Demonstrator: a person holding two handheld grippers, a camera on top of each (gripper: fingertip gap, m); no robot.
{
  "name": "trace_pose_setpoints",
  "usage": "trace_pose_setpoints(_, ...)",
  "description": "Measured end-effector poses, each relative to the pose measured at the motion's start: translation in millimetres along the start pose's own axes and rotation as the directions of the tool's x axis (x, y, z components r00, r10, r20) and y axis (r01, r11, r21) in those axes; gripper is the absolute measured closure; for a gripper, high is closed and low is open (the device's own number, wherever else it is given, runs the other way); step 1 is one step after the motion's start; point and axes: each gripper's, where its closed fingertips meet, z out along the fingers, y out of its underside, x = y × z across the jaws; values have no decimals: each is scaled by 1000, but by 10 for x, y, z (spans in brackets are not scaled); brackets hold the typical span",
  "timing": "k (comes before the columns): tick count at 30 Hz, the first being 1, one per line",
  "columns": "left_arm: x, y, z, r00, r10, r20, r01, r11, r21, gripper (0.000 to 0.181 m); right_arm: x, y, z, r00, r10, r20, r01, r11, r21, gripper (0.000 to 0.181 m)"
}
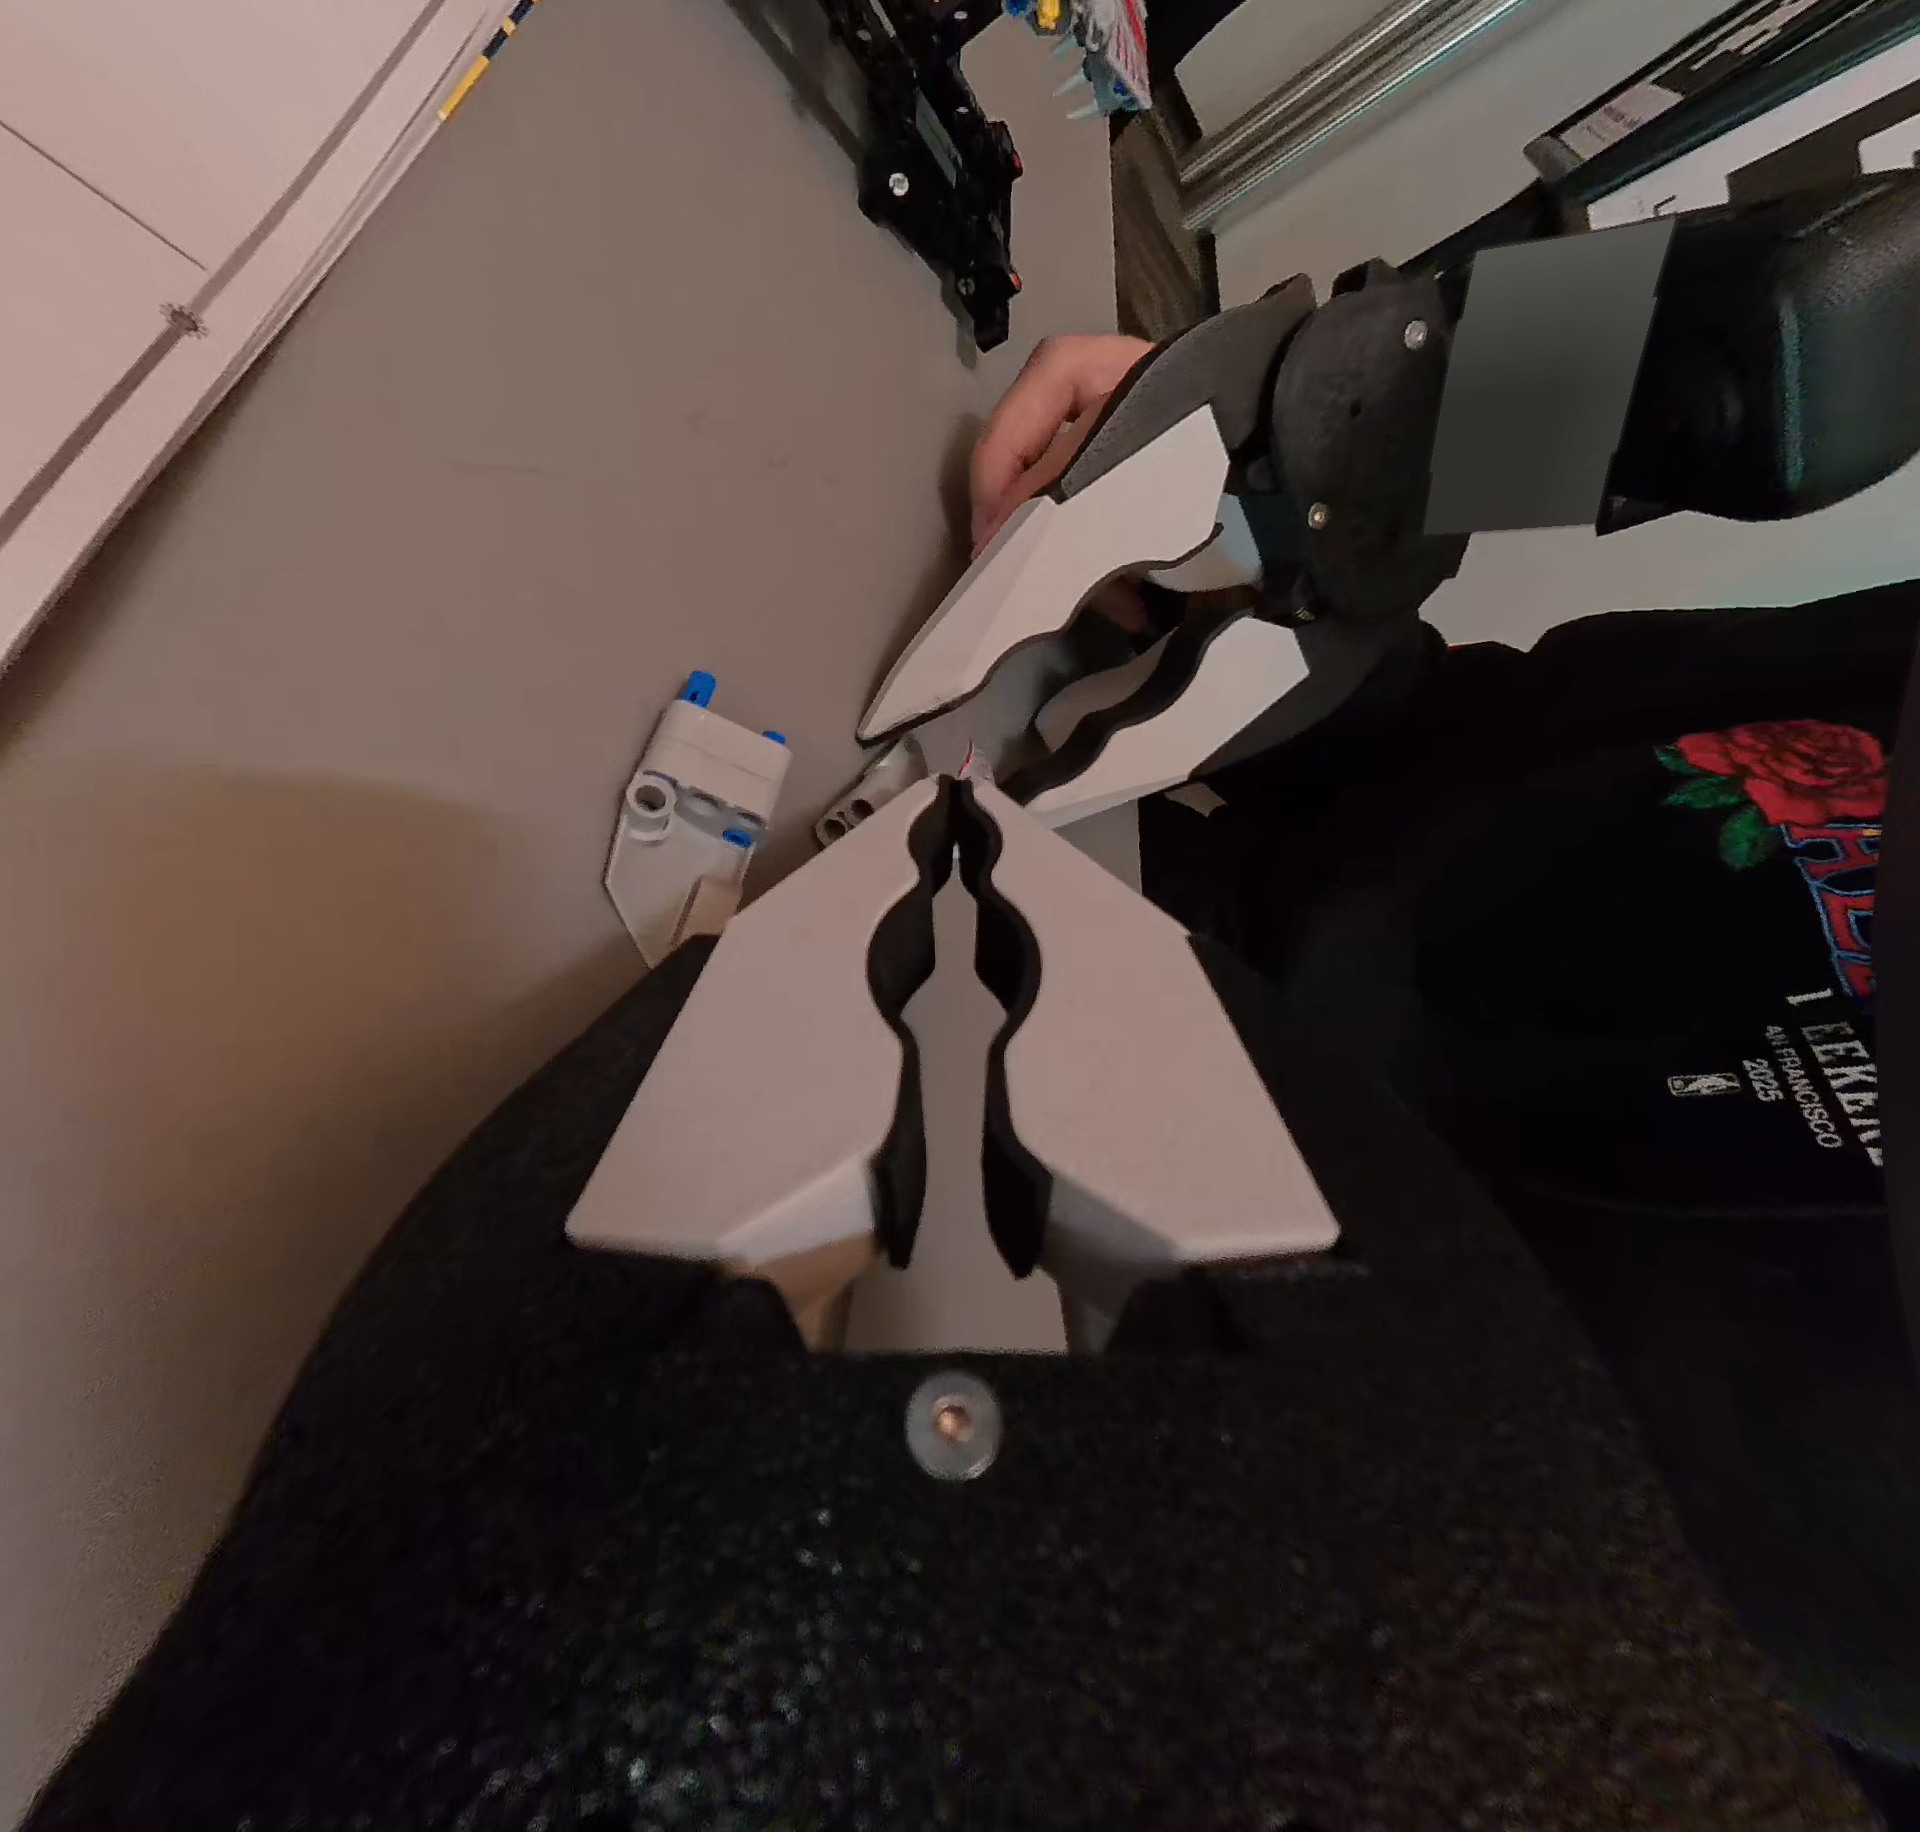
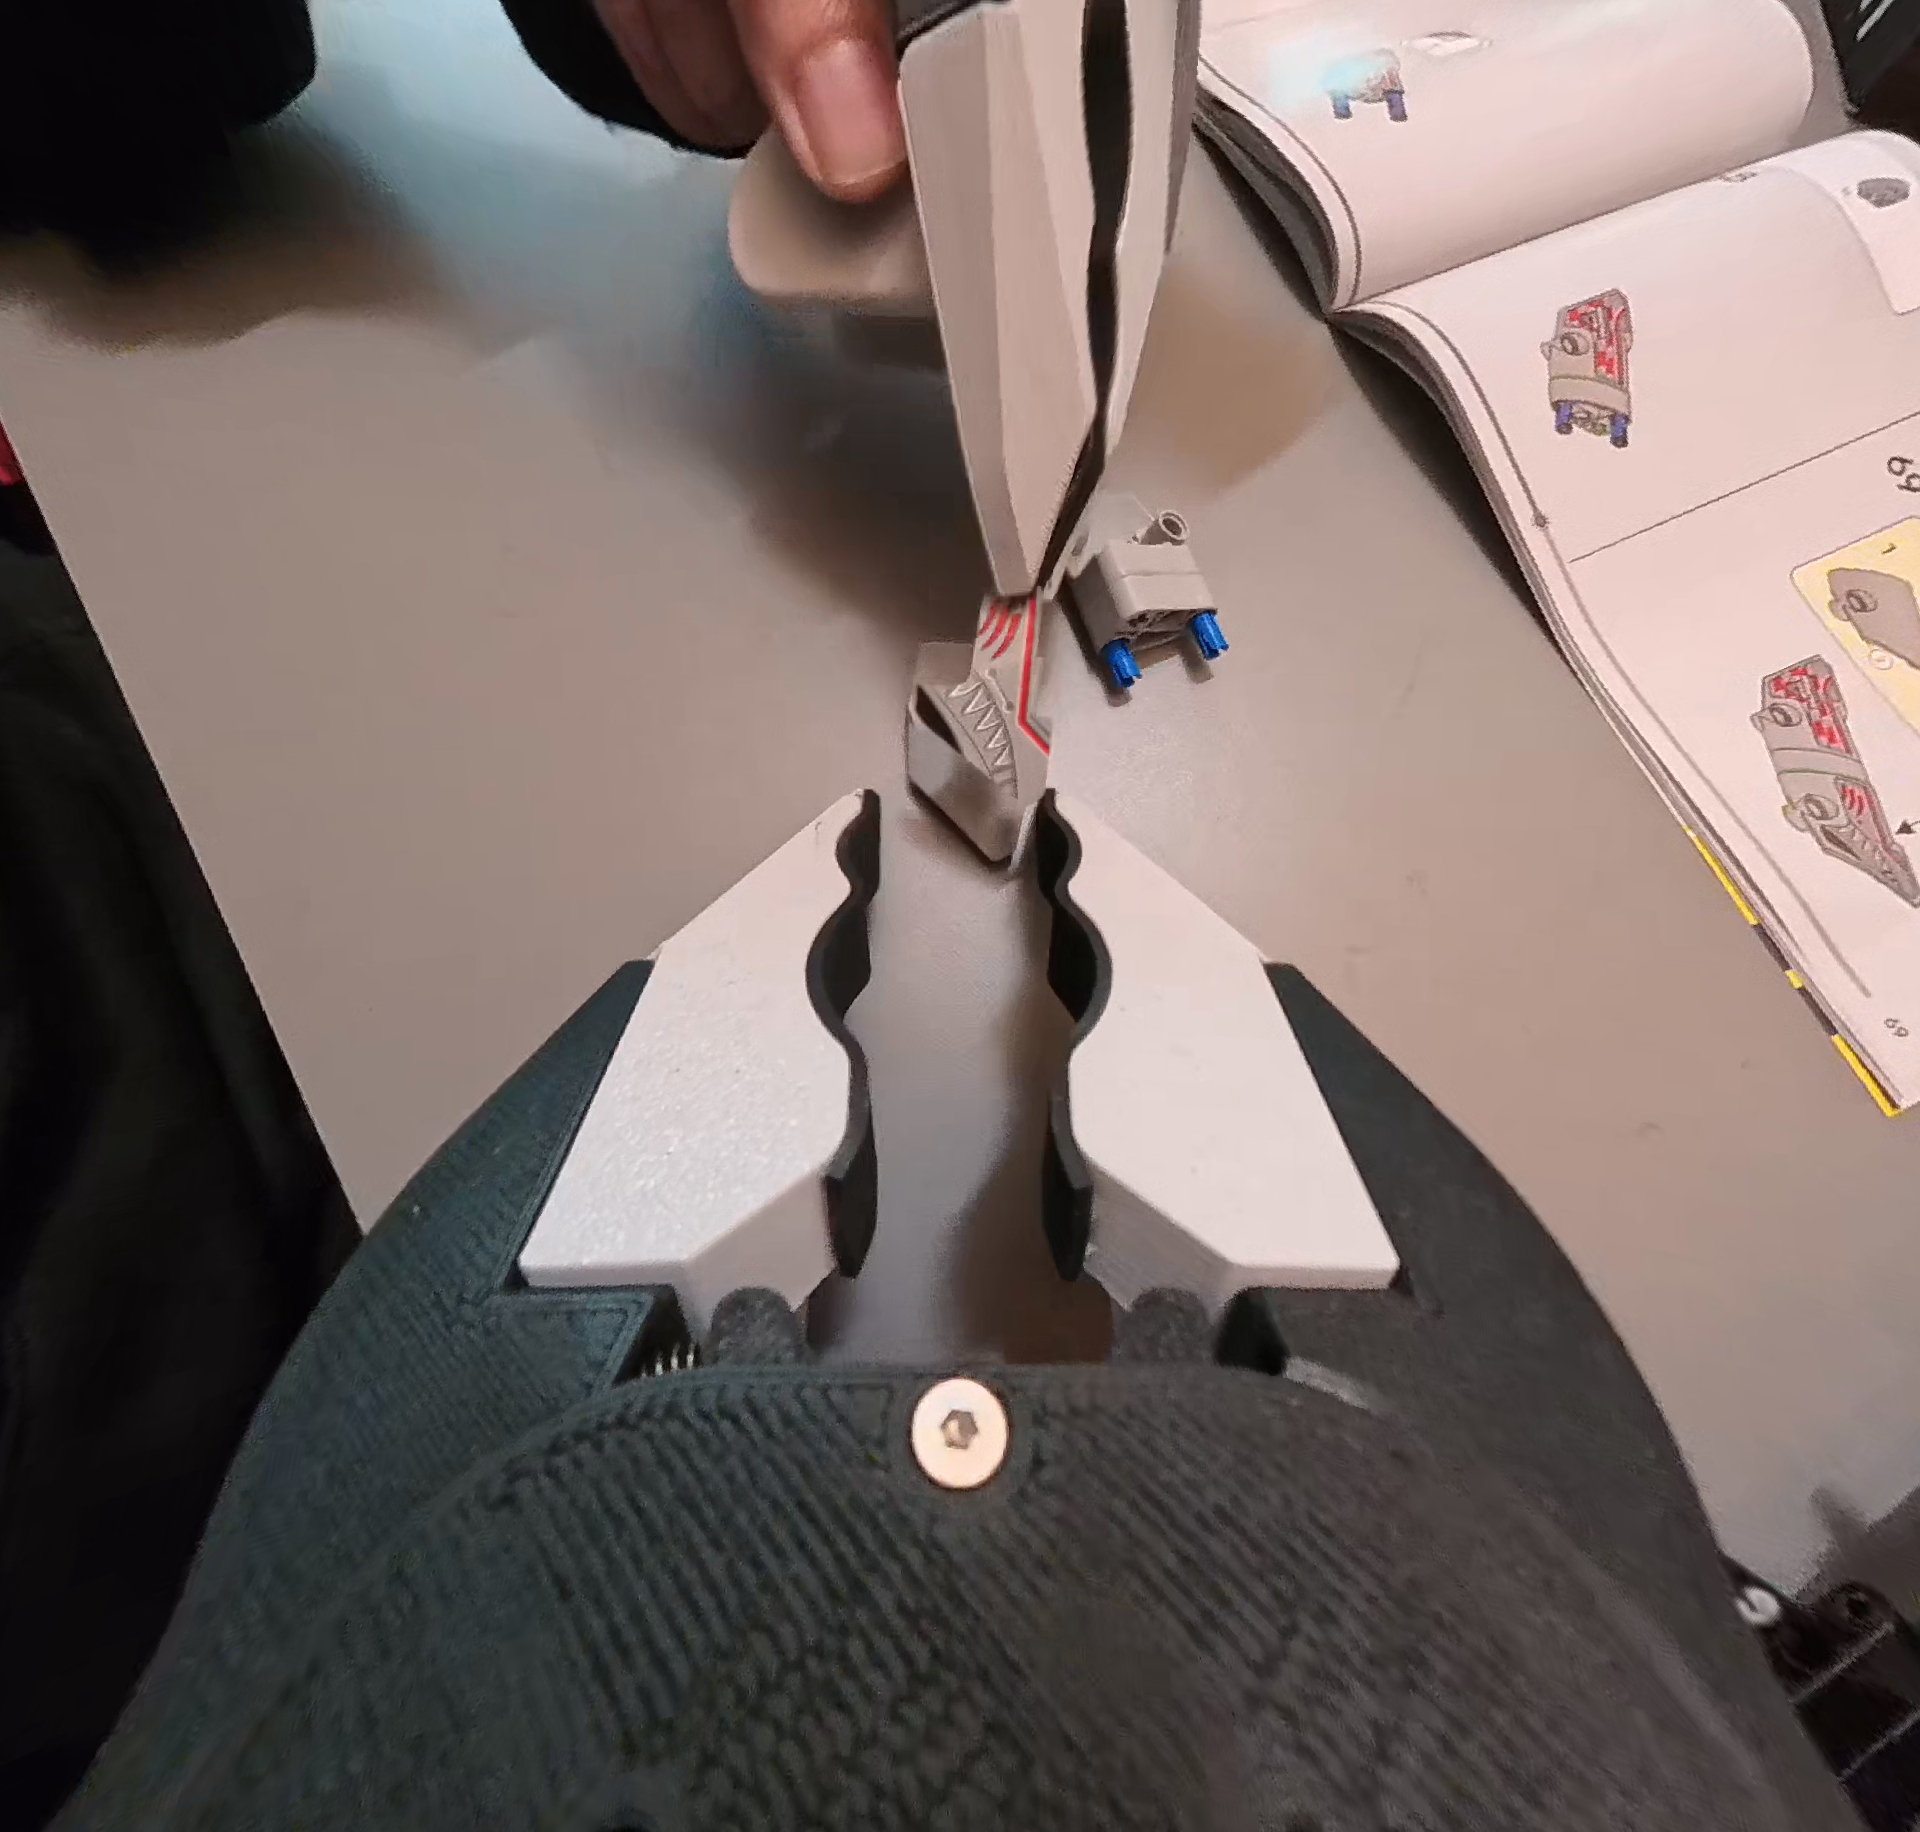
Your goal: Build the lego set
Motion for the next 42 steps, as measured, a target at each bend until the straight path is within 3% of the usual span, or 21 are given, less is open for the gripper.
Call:
trace_pose_setpoints(5,25,-2,-27,999,29,21,-29,1000,-3,181,69,-5,2,999,33,-17,-33,999,0,166)
trace_pose_setpoints(8,22,-25,-55,999,29,22,-29,1000,12,181,42,-17,8,999,15,34,-15,1000,2,159)
trace_pose_setpoints(11,9,-37,-82,999,29,30,-30,999,23,181,135,-15,16,999,17,-32,-17,1000,-1,166)
trace_pose_setpoints(15,-15,-54,-100,999,26,40,-27,999,35,181,249,-4,-11,993,30,-116,-30,1000,3,145)
trace_pose_setpoints(27,-36,-100,-151,999,21,39,-23,998,54,181,380,54,-79,983,76,-164,-77,997,5,142)
trace_pose_setpoints(32,-55,-105,-99,999,1,46,-3,999,53,181,277,7,-39,987,27,-155,-27,1000,6,129)
trace_pose_setpoints(42,-71,-100,-61,998,3,66,-4,1000,19,181,194,-42,40,996,16,-85,-16,1000,2,144)
